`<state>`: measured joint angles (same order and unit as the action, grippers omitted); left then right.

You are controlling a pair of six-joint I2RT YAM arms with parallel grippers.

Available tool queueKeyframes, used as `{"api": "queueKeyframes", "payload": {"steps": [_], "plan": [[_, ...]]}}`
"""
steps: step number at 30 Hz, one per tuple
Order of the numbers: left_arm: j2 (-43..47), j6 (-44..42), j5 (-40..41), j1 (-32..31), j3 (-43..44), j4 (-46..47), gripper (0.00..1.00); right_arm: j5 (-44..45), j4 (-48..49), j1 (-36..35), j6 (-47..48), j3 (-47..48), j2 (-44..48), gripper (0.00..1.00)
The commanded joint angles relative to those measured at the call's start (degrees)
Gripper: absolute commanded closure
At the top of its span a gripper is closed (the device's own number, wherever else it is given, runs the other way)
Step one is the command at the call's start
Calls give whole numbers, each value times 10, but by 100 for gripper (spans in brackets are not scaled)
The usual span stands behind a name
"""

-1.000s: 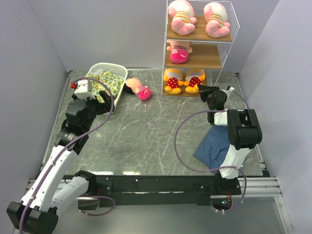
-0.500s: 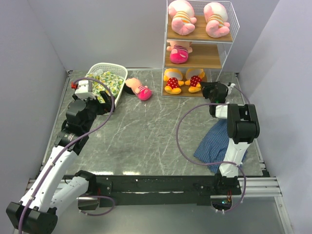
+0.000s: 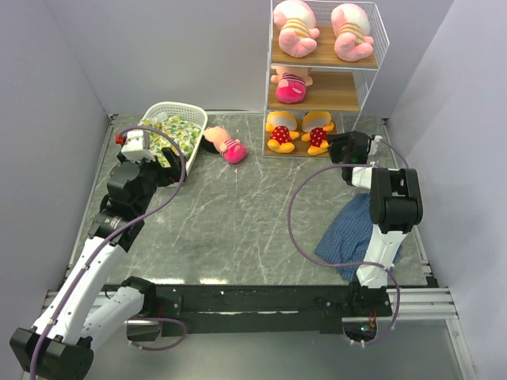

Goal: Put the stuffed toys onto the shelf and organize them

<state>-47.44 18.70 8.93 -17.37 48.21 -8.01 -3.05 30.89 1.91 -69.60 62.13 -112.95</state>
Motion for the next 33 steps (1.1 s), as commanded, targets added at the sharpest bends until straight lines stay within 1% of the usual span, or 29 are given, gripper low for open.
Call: {"api": "queueKeyframes", "payload": {"steps": [1, 7, 8, 12, 16, 20, 21, 23, 24, 27, 28, 30, 31, 33], "plan": [[6, -10, 18, -3, 2, 19, 4, 3, -27, 4, 8, 17, 44, 43], [1, -12, 29, -5, 0, 19, 4, -29, -45, 6, 32, 5, 77, 41], [-1, -12, 31, -5, 0, 19, 3, -46, -44, 7, 36, 1, 90, 41], [1, -13, 40, -7, -2, 19, 4, -85, -27, 7, 57, -44, 126, 41], [7, -13, 46, -7, -5, 20, 3, -79, -61, 0, 82, -72, 171, 39], [9, -11, 48, -7, -3, 19, 3, -82, -71, -16, 97, -90, 188, 39], [10, -10, 49, -7, -3, 20, 4, -85, -68, -48, 104, -90, 188, 39], [15, -9, 50, -7, -4, 21, 4, -86, -74, -74, 121, -79, 184, 39], [15, -9, 53, -7, -4, 20, 4, -73, -83, -111, 140, -74, 182, 39], [19, -7, 59, -7, -5, 19, 4, -69, -67, -163, 190, -52, 166, 38], [23, -6, 63, -7, -4, 19, 4, -78, -64, -190, 199, -43, 150, 37], [28, -4, 68, -7, -6, 20, 4, -99, -48, -208, 220, -13, 127, 37], [32, -3, 72, -7, -6, 20, 3, -123, -43, -215, 224, -1, 101, 37], [38, -2, 77, -7, -7, 21, 4, -137, -37, -235, 225, 34, 76, 37]]}}
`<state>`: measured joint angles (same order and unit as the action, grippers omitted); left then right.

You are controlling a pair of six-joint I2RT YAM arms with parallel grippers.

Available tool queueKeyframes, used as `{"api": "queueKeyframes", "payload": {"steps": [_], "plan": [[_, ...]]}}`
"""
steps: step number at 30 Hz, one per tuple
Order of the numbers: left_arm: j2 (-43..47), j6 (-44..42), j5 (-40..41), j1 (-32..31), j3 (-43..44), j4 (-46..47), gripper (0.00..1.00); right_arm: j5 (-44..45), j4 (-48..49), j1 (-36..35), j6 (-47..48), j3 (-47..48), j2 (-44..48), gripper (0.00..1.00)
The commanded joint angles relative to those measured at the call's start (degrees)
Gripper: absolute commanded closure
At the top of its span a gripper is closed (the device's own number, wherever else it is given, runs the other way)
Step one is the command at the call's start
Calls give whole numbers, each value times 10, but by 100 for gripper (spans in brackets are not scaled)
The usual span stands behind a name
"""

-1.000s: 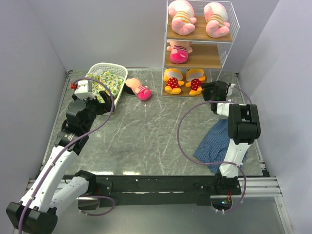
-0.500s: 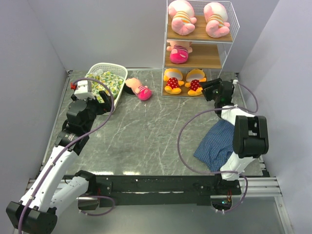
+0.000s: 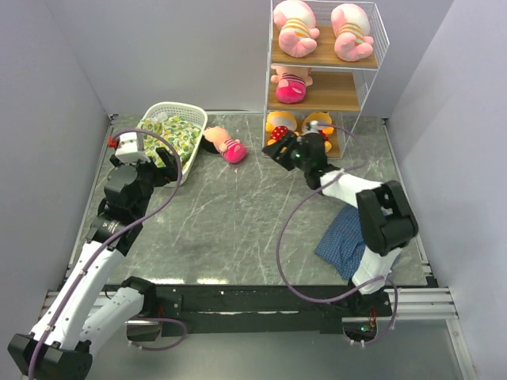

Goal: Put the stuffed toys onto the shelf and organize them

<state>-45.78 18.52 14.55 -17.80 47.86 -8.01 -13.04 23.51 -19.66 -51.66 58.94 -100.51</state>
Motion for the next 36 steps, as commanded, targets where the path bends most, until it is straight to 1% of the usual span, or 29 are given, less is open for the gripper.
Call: {"api": "queueKeyframes", "payload": {"steps": [1, 5, 8, 9, 12, 14, 17, 19, 20, 25, 32, 36], "plan": [[25, -1, 22, -3, -3, 20, 4, -43, 37, -27, 45, 76, -74, 37], [33, 0, 27, -4, -5, 22, 3, -38, 36, -62, 28, 122, -123, 37], [32, 2, 25, -3, -4, 22, 3, -20, 53, -68, -26, 136, -155, 37], [31, 2, 22, -4, -2, 20, 4, -4, 51, -72, -61, 141, -163, 37], [31, 3, 18, -5, -2, 22, 4, 26, 61, -82, -119, 152, -187, 36], [32, 2, 15, -5, -3, 24, 4, 43, 56, -88, -150, 167, -202, 36], [31, 3, 14, -5, -3, 24, 4, 89, 5, -97, -180, 198, -218, 36], [28, 3, 11, -5, -4, 23, 4, 107, 14, -101, -193, 198, -224, 36], [26, 3, 10, -5, -3, 23, 3, 108, 35, -101, -206, 197, -227, 35], [17, 4, 5, -5, -1, 23, 4, 126, 36, -102, -227, 220, -247, 35], [14, 0, 15, -6, -3, 21, 4, 129, -52, -103, -229, 278, -279, 36], [13, 0, 22, -6, -2, 19, 4, 147, -72, -107, -237, 294, -294, 36]]}}
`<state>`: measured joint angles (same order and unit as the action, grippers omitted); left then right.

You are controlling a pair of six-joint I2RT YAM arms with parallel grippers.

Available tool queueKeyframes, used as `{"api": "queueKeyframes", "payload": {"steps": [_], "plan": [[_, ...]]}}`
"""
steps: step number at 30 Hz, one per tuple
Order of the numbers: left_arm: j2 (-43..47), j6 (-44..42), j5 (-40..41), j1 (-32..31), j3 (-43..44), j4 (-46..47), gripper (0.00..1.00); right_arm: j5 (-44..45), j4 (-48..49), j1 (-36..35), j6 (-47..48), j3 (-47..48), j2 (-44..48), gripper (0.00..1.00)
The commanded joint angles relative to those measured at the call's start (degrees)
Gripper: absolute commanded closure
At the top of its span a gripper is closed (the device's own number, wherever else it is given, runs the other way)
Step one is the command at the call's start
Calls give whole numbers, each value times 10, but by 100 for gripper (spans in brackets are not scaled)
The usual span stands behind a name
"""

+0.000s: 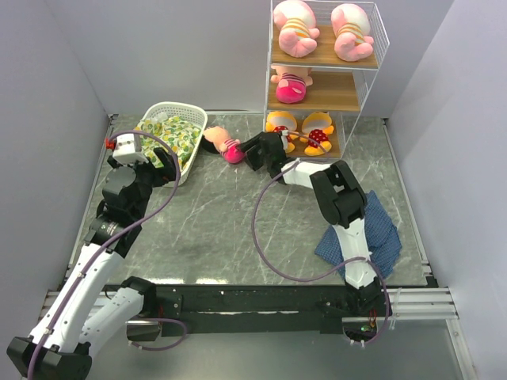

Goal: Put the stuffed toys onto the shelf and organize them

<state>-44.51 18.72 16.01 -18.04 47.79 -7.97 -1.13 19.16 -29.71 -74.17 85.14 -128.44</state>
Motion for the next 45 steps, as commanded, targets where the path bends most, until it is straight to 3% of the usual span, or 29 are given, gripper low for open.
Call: {"api": "queueKeyframes", "payload": {"steps": [1, 2, 5, 6, 8, 9, 16, 21, 29, 33, 37, 41, 45], "plan": [[0, -2, 6, -3, -2, 20, 4, 29, -29, -6, -5, 34, -17, 37], [0, -3, 3, -3, -2, 21, 4, 27, -28, -7, 1, 38, -22, 39], [-1, -2, 0, -3, -5, 24, 4, 13, -5, -8, 17, 35, -22, 61], [-5, -2, 2, -4, -5, 24, 3, 1, 3, -7, 21, 18, -17, 81], [-8, -3, 2, -7, -2, 19, 3, -12, 34, -6, 39, -5, 6, 98], [-9, -3, 4, -6, -2, 20, 4, -19, 40, -6, 45, -36, 19, 100], [6, -6, 17, -8, -9, 23, 3, -16, 67, -26, 132, -243, 187, 100], [0, -8, 16, -16, -4, 17, 4, 61, 61, -57, 182, -398, 310, 100], [-5, -11, 23, -22, -5, 18, 4, 145, 26, -143, 204, -523, 432, 100], [-6, -11, 26, -22, -1, 14, 3, 147, 11, -193, 211, -539, 456, 85], [-3, -13, 25, -22, -3, 17, 3, 127, -2, -199, 235, -539, 465, 75], [-7, -14, 28, -23, -2, 15, 4, 107, 12, -199, 267, -560, 494, 56], [-9, -15, 30, -23, -2, 16, 4, 96, -46, -195, 326, -532, 529, 43]]}}
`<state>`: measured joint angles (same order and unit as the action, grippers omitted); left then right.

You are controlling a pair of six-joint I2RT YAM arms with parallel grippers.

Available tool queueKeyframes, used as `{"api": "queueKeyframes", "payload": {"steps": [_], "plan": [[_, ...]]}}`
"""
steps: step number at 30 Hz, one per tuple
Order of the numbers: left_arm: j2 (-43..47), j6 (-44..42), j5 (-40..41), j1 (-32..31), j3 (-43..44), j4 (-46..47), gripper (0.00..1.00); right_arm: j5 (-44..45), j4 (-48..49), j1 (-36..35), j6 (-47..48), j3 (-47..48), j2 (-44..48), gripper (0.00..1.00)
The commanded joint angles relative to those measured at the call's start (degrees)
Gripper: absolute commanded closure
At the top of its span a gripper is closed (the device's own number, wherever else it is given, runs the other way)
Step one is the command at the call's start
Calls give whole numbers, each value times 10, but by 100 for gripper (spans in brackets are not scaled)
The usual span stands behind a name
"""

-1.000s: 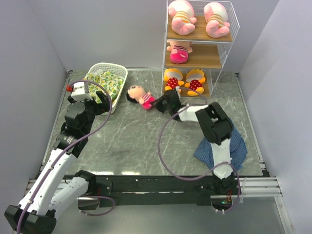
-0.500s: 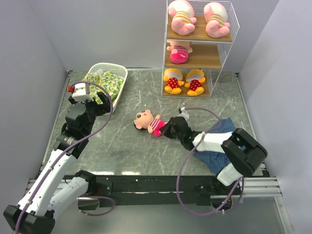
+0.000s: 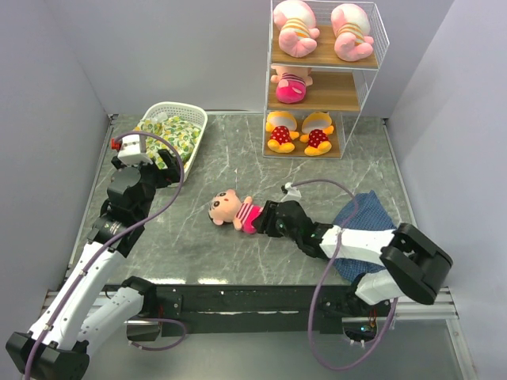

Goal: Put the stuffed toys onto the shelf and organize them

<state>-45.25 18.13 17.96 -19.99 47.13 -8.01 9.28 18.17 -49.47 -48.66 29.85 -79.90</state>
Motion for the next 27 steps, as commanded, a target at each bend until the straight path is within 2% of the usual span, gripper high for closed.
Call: {"api": "queueKeyframes", "payload": {"steps": [1, 7, 12, 22, 24, 27], "plan": [[-2, -9, 10, -3, 3, 16, 4, -14, -58, 7, 79, 27, 54, 41], [-1, -8, 11, -4, 4, 15, 4, -111, -90, 79, 96, 52, 55, 39], [0, -9, 11, -4, 3, 16, 4, -176, -70, 129, 28, 51, 34, 41], [2, -9, 10, -4, 5, 13, 3, -246, 48, 132, -80, 40, -60, 40], [2, -8, 11, -4, 5, 13, 3, -246, 65, 132, -97, 37, -79, 41], [4, -9, 12, -4, 3, 15, 4, -247, 92, 133, -111, 33, -89, 52]]}}
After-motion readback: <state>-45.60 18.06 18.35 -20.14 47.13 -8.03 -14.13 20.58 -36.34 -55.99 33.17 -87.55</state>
